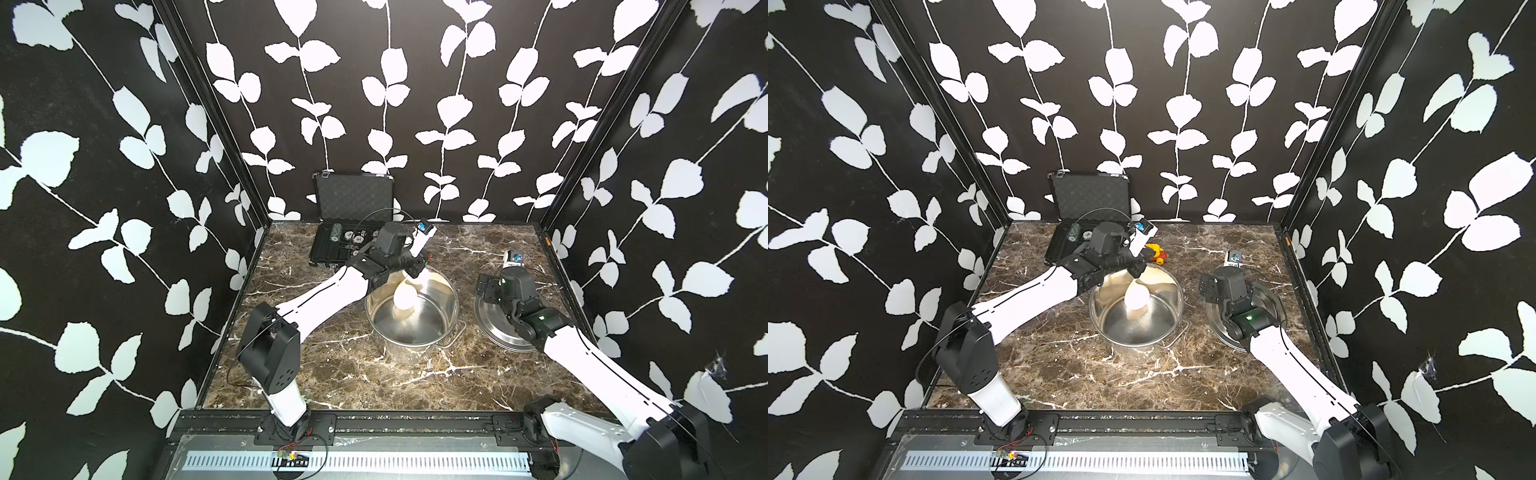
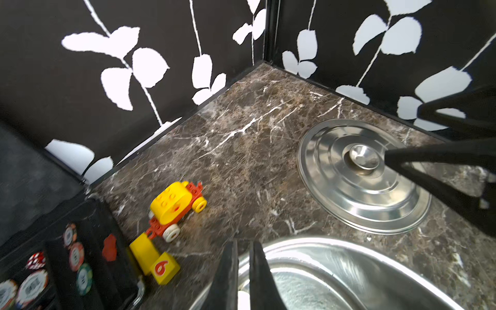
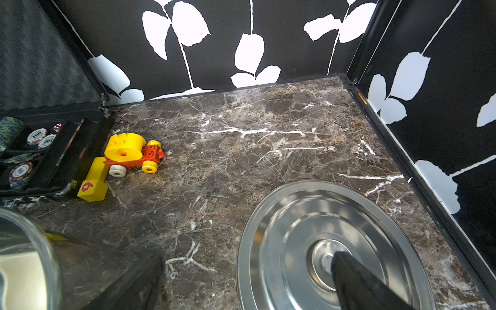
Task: Stir the soup with a spoon
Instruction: Stir the soup in the pan with a stick.
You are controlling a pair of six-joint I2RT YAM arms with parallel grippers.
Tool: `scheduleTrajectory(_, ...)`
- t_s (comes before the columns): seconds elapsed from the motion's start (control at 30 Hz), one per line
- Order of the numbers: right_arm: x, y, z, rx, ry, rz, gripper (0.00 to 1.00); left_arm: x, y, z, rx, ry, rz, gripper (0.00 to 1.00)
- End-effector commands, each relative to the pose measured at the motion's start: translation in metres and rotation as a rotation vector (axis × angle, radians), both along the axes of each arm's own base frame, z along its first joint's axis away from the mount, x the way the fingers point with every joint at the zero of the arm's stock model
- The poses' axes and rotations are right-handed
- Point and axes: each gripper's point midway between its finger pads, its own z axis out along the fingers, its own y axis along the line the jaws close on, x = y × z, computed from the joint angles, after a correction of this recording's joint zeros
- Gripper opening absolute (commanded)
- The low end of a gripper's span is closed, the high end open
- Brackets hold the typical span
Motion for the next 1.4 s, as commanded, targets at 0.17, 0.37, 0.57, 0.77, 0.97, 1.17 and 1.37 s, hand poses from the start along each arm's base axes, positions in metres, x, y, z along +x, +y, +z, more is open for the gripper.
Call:
scheduleTrajectory(0.17,0.000,-0.006,0.010,0.003,-0.040,-0.023,0.99,-0.048,-0.063,0.034,-0.062,-0.059,-0.214,0.00)
scheduleTrajectory(0.37,-0.001,-0.007,0.009,0.001,-0.041,-0.027,0.99,-0.095,-0.076,0.029,-0.033,-0.052,-0.323,0.00)
scheduleTrajectory(0.57,0.001,-0.006,0.010,0.005,-0.044,-0.024,0.99,-0.144,-0.066,0.018,-0.007,-0.029,-0.418,0.00)
scheduleTrajectory(0.77,0.003,-0.003,0.008,0.006,-0.039,-0.019,0.99,-0.182,-0.039,0.014,-0.028,0.009,-0.454,0.00)
scheduleTrajectory(0.97,0.006,0.000,0.007,0.016,-0.031,-0.012,0.99,-0.181,-0.005,0.005,0.015,-0.017,-0.355,0.00)
scheduleTrajectory(1.17,0.009,0.002,0.008,0.016,-0.029,-0.007,0.99,-0.159,0.035,0.004,0.018,-0.017,-0.233,0.00)
scheduleTrajectory(1.37,0.009,0.005,0.005,0.024,-0.019,-0.001,0.99,-0.120,0.071,0.009,-0.025,-0.052,-0.082,0.00)
